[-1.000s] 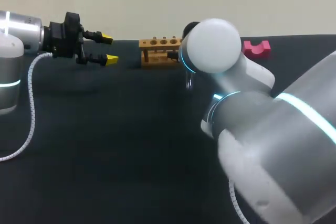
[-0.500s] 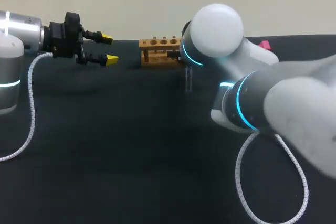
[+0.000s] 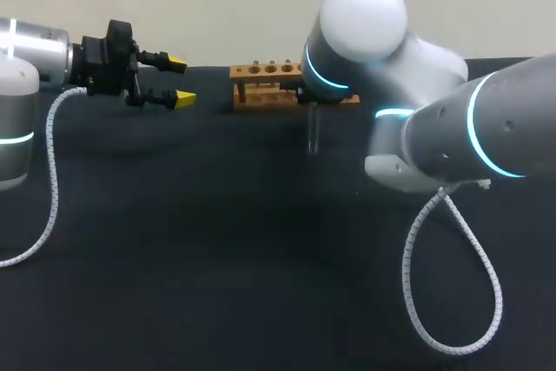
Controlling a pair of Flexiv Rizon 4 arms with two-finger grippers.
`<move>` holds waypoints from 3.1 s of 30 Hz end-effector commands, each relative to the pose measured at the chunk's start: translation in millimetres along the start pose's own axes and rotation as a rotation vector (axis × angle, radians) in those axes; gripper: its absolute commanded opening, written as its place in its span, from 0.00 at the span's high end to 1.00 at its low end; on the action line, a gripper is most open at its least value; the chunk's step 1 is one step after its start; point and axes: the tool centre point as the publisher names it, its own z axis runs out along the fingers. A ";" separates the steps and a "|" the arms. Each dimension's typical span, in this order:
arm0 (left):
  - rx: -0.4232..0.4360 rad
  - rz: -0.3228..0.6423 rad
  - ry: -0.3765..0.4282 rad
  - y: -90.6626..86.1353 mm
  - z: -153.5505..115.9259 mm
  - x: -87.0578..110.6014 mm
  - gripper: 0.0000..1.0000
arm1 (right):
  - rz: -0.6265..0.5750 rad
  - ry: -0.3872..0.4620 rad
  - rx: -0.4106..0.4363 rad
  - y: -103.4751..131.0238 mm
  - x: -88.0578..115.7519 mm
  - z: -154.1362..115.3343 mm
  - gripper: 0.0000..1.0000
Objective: Grasp the test tube, adjust it, and insert it.
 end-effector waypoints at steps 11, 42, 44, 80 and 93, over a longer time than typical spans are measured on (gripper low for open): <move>-0.003 0.003 -0.004 -1.2 -0.7 1.3 0.00 | 0.043 0.004 0.065 -2.4 -4.2 -26.6 1.00; -0.003 0.003 -0.004 -1.2 -0.7 1.3 0.00 | 0.057 -0.169 0.123 -14.1 -12.1 -76.1 1.00; -0.003 0.003 -0.004 -1.2 -0.7 1.3 0.00 | 0.055 -0.182 0.121 -15.7 -10.9 -79.7 1.00; -0.003 0.003 -0.004 -1.2 -0.7 1.3 0.00 | -0.003 -0.307 0.054 -32.2 -3.2 -113.3 1.00; -0.003 0.003 -0.004 -1.2 -0.7 1.3 0.00 | -0.003 -0.307 0.054 -32.2 -3.2 -113.3 1.00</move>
